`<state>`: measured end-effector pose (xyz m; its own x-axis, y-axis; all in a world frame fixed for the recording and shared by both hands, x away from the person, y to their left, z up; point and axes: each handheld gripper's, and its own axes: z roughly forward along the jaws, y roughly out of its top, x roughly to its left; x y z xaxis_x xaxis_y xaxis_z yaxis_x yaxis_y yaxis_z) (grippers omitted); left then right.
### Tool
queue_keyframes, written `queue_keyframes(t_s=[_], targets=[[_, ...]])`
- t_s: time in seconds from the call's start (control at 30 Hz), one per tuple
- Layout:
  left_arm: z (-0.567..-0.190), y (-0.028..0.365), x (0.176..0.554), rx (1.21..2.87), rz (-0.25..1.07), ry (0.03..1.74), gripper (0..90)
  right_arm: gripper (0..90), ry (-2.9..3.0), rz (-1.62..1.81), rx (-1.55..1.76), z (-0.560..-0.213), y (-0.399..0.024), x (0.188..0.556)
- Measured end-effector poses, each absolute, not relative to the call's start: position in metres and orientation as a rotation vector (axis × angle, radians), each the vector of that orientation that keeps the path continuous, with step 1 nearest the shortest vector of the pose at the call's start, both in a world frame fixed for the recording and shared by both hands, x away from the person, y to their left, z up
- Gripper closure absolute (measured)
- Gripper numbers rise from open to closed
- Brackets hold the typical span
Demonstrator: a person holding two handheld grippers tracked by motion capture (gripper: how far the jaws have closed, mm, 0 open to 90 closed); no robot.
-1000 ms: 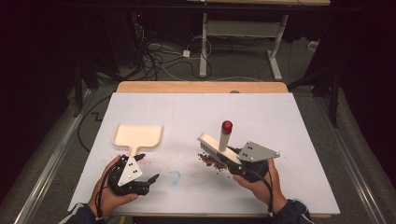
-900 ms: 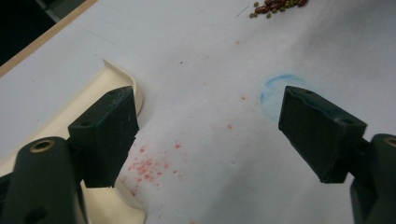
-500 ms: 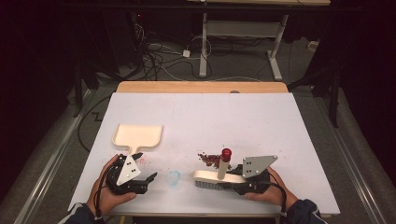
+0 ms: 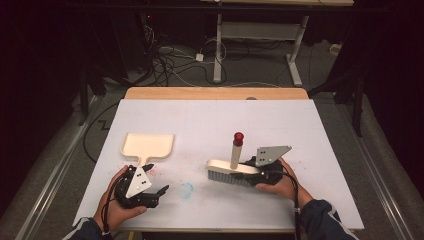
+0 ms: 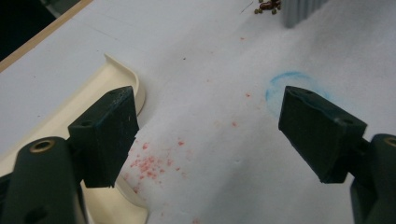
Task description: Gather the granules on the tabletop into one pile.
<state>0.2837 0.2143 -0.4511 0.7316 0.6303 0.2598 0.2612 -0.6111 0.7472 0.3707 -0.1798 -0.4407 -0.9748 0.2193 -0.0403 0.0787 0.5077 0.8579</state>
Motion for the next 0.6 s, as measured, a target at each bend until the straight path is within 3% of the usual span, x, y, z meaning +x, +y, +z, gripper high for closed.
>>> queue_keyframes(t_s=[0.3, 0.6], targets=[[-0.451, 0.214, 0.285, 2.212, 0.663, 0.679, 19.4, 67.8, 2.507, 1.467, 0.283, -0.417, -0.177, 0.375], [-0.453, 0.215, 0.288, 2.219, 0.651, 0.690, 19.4, 67.7, 2.449, 1.361, 0.321, -0.421, -0.155, 0.421]])
